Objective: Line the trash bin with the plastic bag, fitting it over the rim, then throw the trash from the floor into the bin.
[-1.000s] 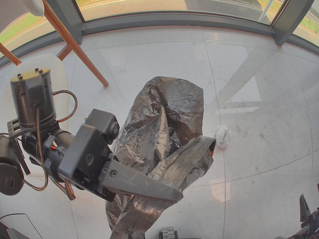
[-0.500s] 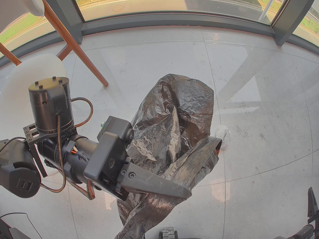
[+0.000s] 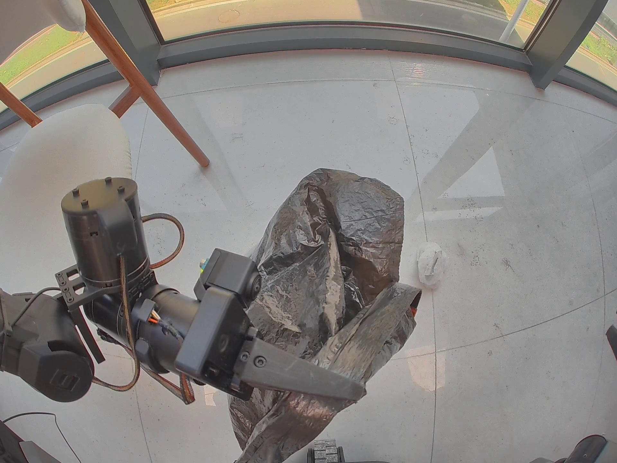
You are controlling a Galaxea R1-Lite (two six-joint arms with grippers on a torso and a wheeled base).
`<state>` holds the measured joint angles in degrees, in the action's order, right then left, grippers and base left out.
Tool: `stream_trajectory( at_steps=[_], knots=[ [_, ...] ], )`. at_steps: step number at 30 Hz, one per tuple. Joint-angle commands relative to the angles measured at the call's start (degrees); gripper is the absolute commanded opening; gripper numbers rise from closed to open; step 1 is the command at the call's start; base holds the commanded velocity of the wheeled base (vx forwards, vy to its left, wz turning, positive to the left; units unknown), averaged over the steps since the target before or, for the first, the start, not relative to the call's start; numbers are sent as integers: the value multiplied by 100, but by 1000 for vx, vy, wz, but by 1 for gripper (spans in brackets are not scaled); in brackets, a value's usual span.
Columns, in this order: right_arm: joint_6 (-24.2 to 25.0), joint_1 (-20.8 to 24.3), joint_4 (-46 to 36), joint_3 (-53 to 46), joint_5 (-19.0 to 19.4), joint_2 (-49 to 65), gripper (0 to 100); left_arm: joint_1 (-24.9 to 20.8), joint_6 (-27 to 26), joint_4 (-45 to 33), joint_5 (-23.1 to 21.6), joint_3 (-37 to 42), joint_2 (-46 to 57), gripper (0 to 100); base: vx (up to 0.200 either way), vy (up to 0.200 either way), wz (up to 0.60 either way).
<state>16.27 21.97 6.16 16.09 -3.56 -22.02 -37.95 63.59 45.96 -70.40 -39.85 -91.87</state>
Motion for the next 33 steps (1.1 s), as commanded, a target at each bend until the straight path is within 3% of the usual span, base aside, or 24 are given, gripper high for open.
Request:
stream_trajectory(
  at_steps=[1, 9, 14, 17, 22, 33],
  knots=[
    [816, 510, 44, 729, 66, -1534, 100, 7, 31, 493, 9, 478, -147, 0, 0, 0, 0],
    [1036, 405, 70, 1441, 804, -2993, 100, 24, -4, 1117, 26, 760, -209, 0, 0, 0, 0],
    [1018, 18, 298, 1871, 1358, -3819, 100, 24, 22, 1451, 35, 900, -261, 0, 0, 0, 0],
    [983, -553, 1353, 1986, 1815, -4768, 100, 33, 22, 1618, 105, 1050, -244, 0, 0, 0, 0],
    [1000, -922, 3041, 1994, 2237, -5902, 100, 24, 22, 1653, 123, 1067, -217, 0, 0, 0, 0],
    [1027, -949, 4473, 2030, 2659, -7238, 100, 16, 5, 1662, 114, 1067, -226, 0, 0, 0, 0]
  ],
)
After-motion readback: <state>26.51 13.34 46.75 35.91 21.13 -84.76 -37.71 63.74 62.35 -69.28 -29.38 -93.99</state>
